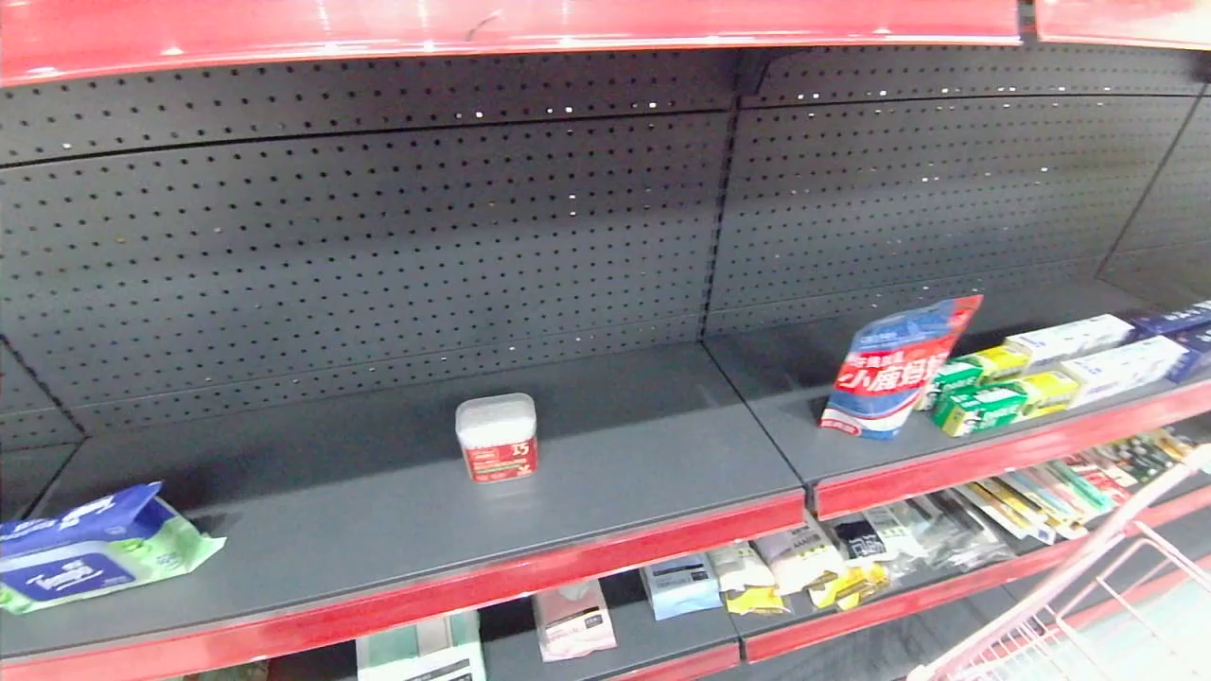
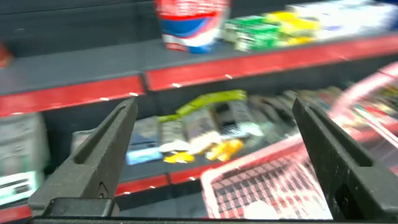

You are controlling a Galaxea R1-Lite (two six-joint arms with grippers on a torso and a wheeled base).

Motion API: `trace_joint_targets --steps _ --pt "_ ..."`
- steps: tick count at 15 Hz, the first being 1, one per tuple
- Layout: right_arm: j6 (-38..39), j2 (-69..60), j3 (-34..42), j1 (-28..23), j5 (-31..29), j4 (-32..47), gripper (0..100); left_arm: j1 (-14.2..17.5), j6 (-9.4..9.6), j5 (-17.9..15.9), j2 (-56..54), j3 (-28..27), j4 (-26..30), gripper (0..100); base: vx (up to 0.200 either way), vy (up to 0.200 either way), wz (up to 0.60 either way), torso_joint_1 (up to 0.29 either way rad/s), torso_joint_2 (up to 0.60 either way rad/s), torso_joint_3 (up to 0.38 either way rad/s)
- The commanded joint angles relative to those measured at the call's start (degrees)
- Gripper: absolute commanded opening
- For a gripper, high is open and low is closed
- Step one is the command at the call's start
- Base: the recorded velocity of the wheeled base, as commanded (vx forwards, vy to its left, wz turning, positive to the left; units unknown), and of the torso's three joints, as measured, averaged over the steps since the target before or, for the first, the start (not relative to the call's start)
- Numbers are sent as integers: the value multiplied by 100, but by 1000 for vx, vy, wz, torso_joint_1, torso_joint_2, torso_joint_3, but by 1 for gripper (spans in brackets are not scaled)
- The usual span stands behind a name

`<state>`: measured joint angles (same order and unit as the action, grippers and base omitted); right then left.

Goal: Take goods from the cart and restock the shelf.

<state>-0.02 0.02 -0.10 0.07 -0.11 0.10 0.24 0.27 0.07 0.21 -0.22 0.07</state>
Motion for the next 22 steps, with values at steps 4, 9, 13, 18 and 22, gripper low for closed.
trace_joint_targets --steps 4,9,13,18,22 --pt "-6 -2 1 1 2 -10 100 2 0 1 6 -4 1 100 0 0 -600 5 2 -1" --pt "-6 -2 1 1 2 -1 100 2 0 1 6 -4 -7 100 0 0 -600 1 3 0" --pt "-6 -2 1 1 2 -1 100 2 8 1 6 -4 1 100 0 0 -450 3 4 2" --pt "2 217 1 28 -7 -1 100 2 0 1 6 -4 1 100 0 0 0 0 0 0" --pt "1505 2942 -2943 186 -42 43 100 2 0 1 -3 -4 -7 100 0 0 0 0 0 0"
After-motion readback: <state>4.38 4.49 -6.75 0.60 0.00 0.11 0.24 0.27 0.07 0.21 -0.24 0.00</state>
